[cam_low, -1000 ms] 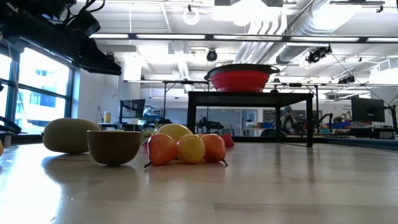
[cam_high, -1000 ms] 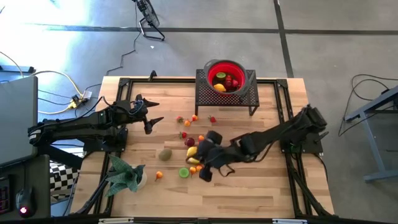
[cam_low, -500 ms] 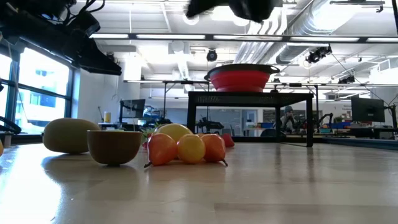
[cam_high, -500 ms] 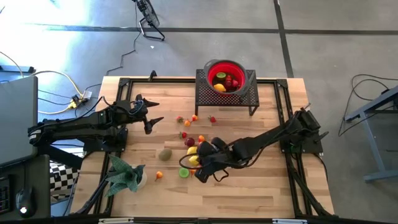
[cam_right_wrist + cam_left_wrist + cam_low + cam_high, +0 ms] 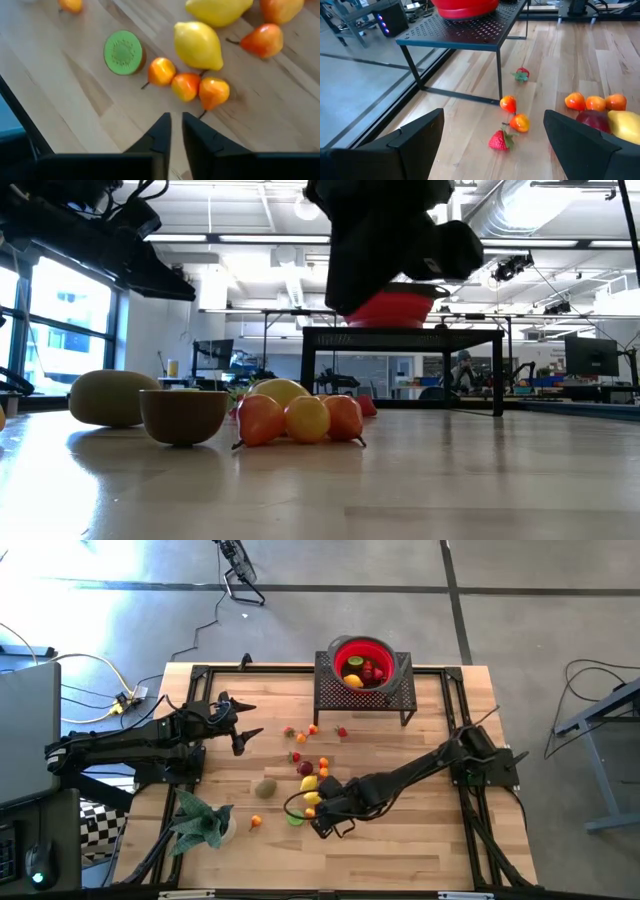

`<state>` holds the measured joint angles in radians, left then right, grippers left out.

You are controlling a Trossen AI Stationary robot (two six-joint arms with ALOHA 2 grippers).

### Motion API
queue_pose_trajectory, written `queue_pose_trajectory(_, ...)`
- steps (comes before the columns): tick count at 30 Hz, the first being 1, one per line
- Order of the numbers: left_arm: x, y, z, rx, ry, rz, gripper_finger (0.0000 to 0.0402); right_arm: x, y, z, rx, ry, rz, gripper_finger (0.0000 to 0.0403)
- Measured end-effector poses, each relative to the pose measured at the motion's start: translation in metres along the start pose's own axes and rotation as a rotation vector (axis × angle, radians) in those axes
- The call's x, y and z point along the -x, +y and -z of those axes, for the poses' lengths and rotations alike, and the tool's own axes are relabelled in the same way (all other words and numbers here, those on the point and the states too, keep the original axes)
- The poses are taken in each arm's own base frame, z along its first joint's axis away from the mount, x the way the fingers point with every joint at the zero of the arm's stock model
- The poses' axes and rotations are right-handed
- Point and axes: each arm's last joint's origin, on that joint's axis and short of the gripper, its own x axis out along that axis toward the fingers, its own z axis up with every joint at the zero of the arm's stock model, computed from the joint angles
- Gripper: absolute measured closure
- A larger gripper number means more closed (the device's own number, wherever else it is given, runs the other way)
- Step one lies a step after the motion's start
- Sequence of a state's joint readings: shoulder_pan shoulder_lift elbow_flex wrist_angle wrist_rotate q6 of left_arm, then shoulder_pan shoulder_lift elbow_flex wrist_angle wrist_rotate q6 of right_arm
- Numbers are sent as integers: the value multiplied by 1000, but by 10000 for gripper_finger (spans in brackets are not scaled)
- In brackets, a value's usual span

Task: Pick & Place Fruit
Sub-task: Put the pear into the strainer on the shelf

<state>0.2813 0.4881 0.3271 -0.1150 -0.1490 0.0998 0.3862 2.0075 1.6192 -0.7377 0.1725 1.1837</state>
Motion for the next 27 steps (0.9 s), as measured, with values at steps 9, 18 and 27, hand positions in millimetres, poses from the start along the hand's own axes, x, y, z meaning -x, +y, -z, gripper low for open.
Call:
queue_pose_trajectory(9,0,0,0,0,0,0,64,-12,-4,4,-123,34,51,238)
queue_pose_trajectory(18,0,0,0,-1,4,0,64,-44,-6,19,-173,65,118,251)
queue_pose_trajectory(27,0,0,1,-2,15,2,64,-57,-7,21,-170,61,135,277)
